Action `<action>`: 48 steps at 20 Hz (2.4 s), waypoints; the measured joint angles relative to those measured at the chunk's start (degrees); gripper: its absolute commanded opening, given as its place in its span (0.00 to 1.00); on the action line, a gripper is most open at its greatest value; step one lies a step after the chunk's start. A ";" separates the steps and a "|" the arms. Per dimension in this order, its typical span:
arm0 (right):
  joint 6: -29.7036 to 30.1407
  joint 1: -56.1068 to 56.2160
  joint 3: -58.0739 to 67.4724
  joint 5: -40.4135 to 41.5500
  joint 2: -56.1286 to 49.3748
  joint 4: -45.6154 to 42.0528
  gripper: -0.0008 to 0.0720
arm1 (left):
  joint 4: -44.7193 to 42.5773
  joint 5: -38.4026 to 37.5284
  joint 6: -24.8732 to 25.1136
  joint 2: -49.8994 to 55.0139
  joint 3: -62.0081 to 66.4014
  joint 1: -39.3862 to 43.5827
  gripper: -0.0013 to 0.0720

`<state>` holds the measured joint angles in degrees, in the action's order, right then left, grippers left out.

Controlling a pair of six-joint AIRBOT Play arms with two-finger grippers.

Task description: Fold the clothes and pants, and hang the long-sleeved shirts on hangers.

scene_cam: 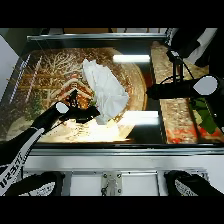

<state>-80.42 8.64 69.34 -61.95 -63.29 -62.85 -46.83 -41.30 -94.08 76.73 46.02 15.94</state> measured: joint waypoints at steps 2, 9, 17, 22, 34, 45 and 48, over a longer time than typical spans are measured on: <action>0.00 0.00 0.00 -1.05 0.00 0.00 0.04 | 2.14 1.53 -1.01 0.85 -1.22 1.03 0.77; 0.00 0.00 0.00 -2.62 0.00 0.04 0.04 | 4.70 4.28 -5.01 4.00 -2.36 5.95 0.59; -0.52 0.02 -0.04 -2.99 -0.94 0.04 0.38 | 4.68 8.28 -6.82 3.58 -2.47 3.91 0.04; -4.09 0.28 -0.04 -1.38 -7.89 1.36 0.95 | 4.37 4.24 -0.11 -3.43 -2.45 -6.45 0.04; 2.01 11.15 2.78 19.74 -32.96 22.58 0.03 | 2.08 -3.10 7.50 -10.10 -2.43 -14.56 0.04; -10.40 8.46 -16.39 6.84 -1.79 -11.15 0.17 | -9.73 -10.97 6.93 -10.23 2.16 -4.70 0.04; -12.52 8.37 -27.50 4.87 9.86 -13.94 0.80 | -11.02 -9.90 6.25 -10.21 -0.24 -0.28 0.04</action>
<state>-92.95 17.02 41.85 -57.08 -53.43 -76.79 -57.84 -51.20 -87.83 66.52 45.78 15.66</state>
